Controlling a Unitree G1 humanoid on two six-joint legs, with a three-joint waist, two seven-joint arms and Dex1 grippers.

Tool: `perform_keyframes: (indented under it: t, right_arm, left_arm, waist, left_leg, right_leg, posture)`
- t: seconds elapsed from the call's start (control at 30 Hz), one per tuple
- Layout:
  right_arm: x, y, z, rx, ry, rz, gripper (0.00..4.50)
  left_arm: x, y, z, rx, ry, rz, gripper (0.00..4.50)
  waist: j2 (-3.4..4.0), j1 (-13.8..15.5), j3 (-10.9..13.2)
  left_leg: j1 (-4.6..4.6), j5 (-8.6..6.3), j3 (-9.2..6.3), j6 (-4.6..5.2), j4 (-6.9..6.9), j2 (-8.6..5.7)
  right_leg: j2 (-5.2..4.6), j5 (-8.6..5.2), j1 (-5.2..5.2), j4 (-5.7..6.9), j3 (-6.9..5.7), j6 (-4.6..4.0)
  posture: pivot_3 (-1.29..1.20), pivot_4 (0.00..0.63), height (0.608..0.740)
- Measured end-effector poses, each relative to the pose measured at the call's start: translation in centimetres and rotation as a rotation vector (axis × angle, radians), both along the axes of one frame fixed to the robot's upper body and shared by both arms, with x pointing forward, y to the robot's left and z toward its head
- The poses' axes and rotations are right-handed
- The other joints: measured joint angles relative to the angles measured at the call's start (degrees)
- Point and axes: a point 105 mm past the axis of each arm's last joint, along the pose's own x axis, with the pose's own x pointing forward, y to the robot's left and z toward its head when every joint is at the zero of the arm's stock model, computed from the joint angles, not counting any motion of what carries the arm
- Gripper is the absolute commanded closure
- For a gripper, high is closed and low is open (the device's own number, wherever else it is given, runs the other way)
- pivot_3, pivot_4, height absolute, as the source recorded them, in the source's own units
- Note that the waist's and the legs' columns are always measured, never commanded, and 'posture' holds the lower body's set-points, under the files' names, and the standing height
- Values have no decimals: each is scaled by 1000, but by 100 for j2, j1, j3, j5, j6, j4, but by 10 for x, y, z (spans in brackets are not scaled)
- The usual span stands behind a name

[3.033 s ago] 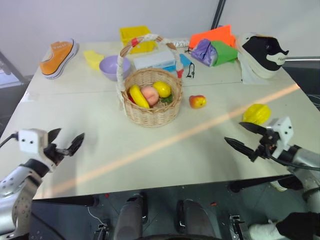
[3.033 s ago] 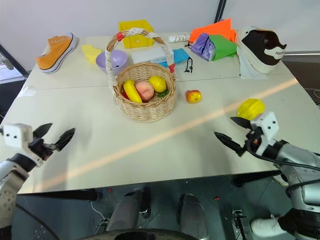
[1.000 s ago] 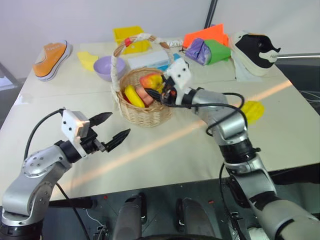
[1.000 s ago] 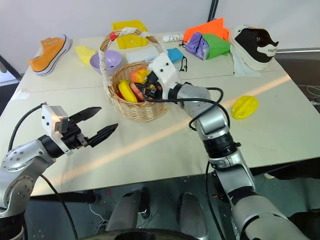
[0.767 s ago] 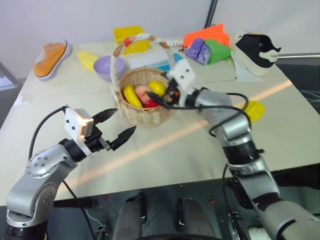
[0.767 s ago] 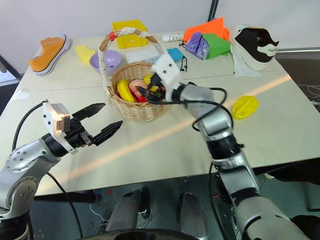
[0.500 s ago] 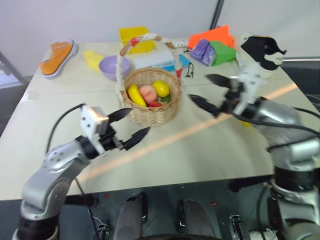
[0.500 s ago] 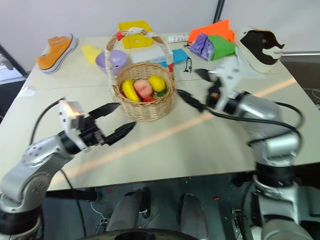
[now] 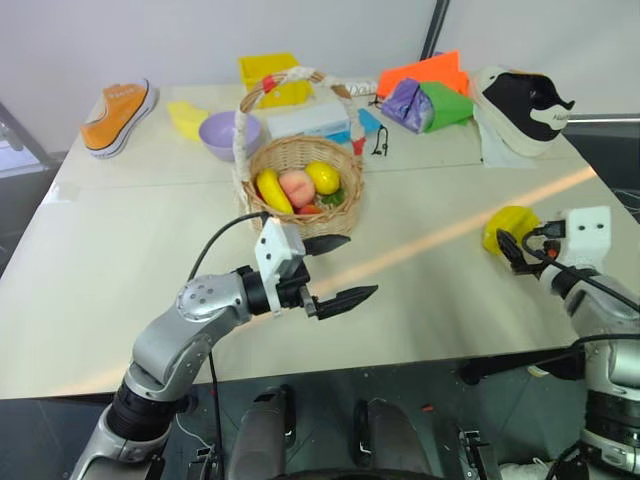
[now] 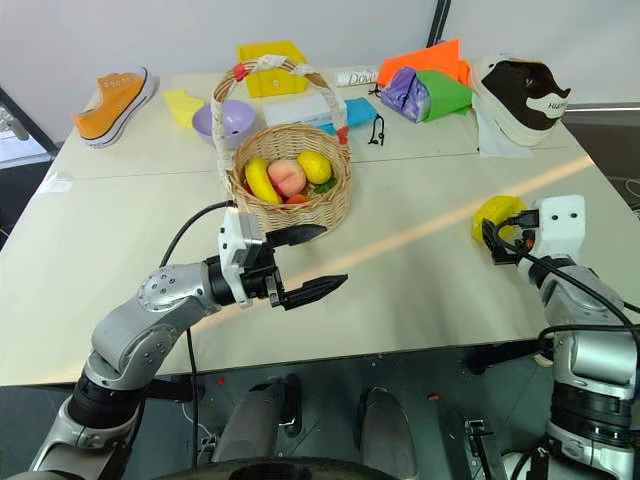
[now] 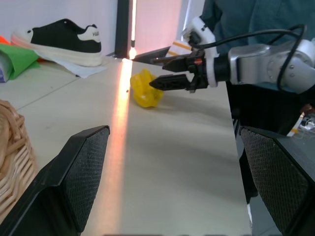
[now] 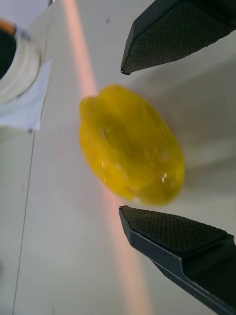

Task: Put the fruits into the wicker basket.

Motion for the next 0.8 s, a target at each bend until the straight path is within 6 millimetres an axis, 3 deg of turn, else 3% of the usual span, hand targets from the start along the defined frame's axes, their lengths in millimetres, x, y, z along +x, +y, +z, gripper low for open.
perform_keyframes:
  t: [0.3, 0.5, 0.53, 0.67, 0.73, 0.8]
  right_arm:
    - [22, 3, -19, 172, 42, -91, 43]
    - [24, 2, -18, 220, 26, -103, 2768]
    - [24, 3, -18, 224, 25, -100, 2944]
    - [26, 9, -14, 224, 20, -49, 2960]
    - [29, 24, -1, 177, -2, 58, 2960]
    - [29, 52, 23, 113, -49, 229, 2960]
  left_arm:
    - [-1, 5, -10, 2, 21, 29, 0]
    - [0, 7, -14, 3, 30, 53, 0]
    - [0, 7, -14, 3, 30, 54, 0]
    - [2, 11, -13, 0, 20, 76, 0]
    - [7, 21, -11, 5, 9, 122, 0]
    - [12, 36, -9, 7, -4, 187, 0]
  waist:
    - [1, 5, 0]
    - [1, 12, 0]
    - [1, 11, 0]
    - [4, -1, 1]
    - [13, -29, 6]
    - [15, -80, 7]
  left_leg:
    - [-2, 5, 0, 8, -2, 0]
    - [-1, 5, -1, 8, -1, 0]
    - [-1, 5, -2, 8, -1, 0]
    - [-2, 5, 0, 8, -2, 0]
    - [-3, 5, 1, 9, -3, 1]
    - [-3, 5, 0, 8, -7, 5]
  right_leg:
    - [0, 0, 0, 1, 0, 1]
    - [-1, 0, 2, 1, -1, 1]
    - [-1, 0, 2, 1, -1, 1]
    - [-1, 1, 0, 2, -1, 2]
    - [-1, 1, -5, 4, 1, 2]
    - [3, 0, -7, 5, 0, 3]
  posture:
    - [0, 150, 740]
    - [0, 150, 740]
    - [0, 150, 740]
    - [0, 150, 740]
    - [0, 150, 740]
    - [0, 150, 740]
